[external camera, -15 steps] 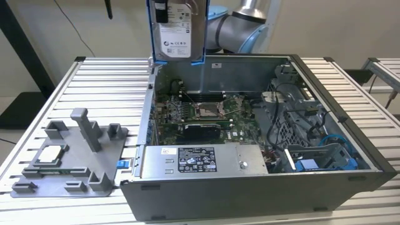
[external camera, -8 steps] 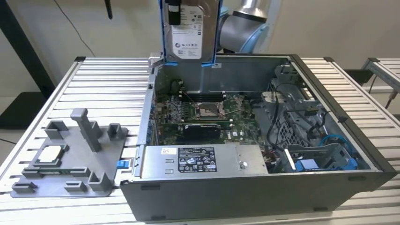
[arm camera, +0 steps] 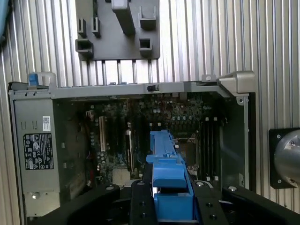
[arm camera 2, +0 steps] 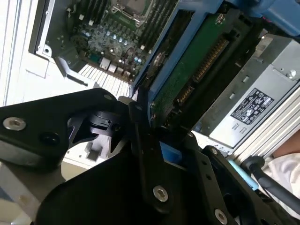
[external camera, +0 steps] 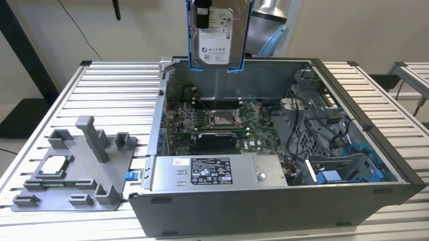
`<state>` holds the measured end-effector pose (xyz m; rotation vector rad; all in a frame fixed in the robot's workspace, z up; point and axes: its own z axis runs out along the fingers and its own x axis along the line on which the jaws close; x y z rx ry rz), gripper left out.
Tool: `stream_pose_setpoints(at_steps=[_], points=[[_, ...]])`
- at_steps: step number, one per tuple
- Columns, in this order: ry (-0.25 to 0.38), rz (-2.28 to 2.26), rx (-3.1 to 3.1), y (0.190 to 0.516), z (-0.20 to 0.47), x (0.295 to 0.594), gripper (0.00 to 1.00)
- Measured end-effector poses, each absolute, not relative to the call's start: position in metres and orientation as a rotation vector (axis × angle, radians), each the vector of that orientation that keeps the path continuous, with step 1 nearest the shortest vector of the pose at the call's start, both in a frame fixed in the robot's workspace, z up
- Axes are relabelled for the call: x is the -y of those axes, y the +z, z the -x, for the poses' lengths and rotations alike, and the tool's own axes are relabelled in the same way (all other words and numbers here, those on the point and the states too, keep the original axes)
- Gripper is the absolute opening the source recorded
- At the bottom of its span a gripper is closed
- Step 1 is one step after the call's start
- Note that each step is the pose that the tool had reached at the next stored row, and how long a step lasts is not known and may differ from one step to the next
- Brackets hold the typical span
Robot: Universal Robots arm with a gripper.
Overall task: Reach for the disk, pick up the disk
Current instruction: 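Pick up the disk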
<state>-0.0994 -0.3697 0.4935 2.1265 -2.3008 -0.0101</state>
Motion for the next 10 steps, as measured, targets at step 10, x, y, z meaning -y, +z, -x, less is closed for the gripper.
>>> stream_pose_setpoints(at_steps=[10], points=[[-0.01, -2.127, 2.3, 0.493, 0.059, 0.37, 0.0]])
